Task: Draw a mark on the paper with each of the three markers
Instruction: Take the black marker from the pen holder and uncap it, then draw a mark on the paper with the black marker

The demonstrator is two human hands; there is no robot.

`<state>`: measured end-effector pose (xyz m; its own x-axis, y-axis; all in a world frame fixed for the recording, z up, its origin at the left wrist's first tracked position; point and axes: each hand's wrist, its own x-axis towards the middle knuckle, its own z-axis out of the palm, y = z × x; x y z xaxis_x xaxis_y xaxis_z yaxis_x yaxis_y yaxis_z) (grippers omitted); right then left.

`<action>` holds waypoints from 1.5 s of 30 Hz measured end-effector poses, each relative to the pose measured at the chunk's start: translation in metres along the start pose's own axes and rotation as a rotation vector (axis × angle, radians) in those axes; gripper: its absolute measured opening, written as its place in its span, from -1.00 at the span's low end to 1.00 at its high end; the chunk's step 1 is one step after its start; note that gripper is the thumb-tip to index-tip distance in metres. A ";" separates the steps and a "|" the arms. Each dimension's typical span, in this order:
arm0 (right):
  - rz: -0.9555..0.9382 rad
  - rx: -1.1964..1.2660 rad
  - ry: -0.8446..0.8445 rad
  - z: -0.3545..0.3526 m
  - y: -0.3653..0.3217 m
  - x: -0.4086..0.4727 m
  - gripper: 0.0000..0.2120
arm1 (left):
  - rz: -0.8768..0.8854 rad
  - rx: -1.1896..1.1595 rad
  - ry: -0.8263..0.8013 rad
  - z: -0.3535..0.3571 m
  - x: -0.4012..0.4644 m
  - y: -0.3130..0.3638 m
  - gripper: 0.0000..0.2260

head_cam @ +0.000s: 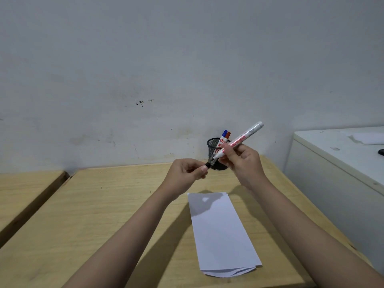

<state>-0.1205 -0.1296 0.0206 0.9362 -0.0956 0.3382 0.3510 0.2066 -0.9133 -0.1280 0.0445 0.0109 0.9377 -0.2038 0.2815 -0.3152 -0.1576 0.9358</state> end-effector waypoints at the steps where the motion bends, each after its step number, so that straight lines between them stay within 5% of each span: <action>1: 0.004 0.029 0.024 -0.003 -0.002 0.002 -0.86 | -0.022 0.017 0.014 -0.004 0.001 -0.006 -0.91; 10: 0.058 -0.093 0.080 -0.023 0.018 -0.006 -0.88 | -0.215 0.289 0.139 -0.022 0.024 -0.063 -0.86; 18: 0.105 -0.172 0.049 -0.029 0.034 -0.017 -0.92 | -0.332 0.617 -0.094 -0.015 0.048 -0.081 -0.84; 22: 0.139 -0.167 0.041 -0.027 0.040 -0.019 -0.92 | -0.345 0.580 -0.102 -0.015 0.053 -0.084 -0.78; 26: 0.135 -0.126 0.024 -0.022 0.043 -0.020 -0.90 | -0.468 0.303 0.023 -0.024 0.043 -0.087 -0.68; 30: 0.145 -0.095 -0.005 -0.014 0.046 -0.017 -0.80 | -0.405 0.201 0.104 -0.036 0.014 -0.082 -0.75; 39: 0.360 -0.051 0.073 0.038 0.079 -0.009 -0.88 | -0.262 0.747 -0.023 -0.024 -0.033 -0.086 -0.60; 45: 0.319 -0.164 0.085 0.038 0.112 -0.022 -0.86 | -0.192 0.720 0.038 -0.024 -0.038 -0.098 -0.60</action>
<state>-0.1012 -0.0669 -0.0806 0.9908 -0.1339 0.0172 0.0282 0.0805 -0.9964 -0.1292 0.0909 -0.0865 0.9862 -0.0772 0.1466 -0.1509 -0.7835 0.6027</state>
